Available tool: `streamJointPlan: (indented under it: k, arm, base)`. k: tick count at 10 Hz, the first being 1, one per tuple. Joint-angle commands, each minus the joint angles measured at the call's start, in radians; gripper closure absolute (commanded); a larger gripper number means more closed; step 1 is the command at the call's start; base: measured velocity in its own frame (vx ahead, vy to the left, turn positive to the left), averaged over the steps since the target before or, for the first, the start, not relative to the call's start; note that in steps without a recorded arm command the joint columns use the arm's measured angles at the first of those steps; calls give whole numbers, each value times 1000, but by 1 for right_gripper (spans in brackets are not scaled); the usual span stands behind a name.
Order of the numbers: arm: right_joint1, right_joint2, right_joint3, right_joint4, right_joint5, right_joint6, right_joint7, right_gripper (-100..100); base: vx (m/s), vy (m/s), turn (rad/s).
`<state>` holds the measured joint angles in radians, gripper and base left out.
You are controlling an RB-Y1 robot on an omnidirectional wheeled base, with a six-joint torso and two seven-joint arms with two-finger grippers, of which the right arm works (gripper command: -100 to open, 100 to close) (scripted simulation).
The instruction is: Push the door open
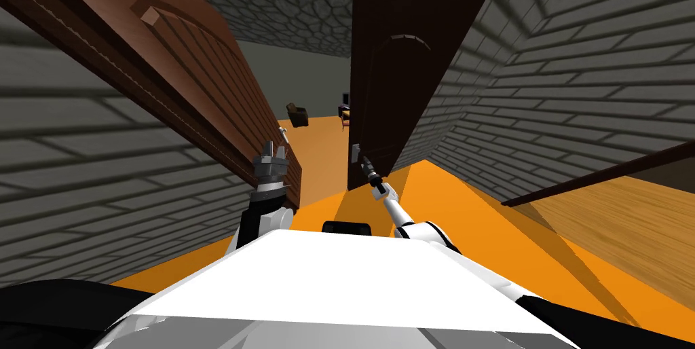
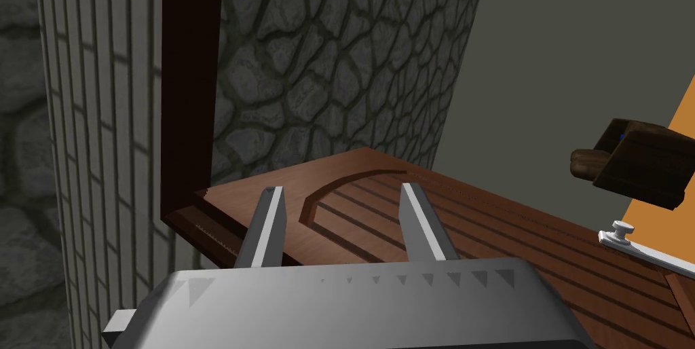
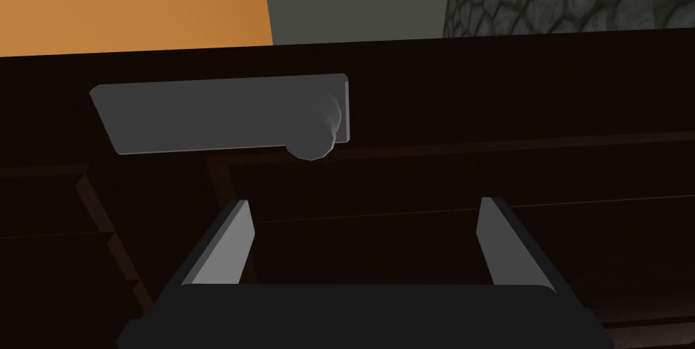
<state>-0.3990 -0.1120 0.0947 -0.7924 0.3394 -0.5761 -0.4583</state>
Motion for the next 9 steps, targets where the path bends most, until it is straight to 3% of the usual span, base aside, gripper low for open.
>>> streamJointPlan:
  k: [1,9]
  arm:
    - [-22,-2,2,39,6,-1,-12,-100]
    - [-108,-3,11,185,33,3,-53,-100]
  base:
    - [53,-75,28]
    - [57,-63,27]
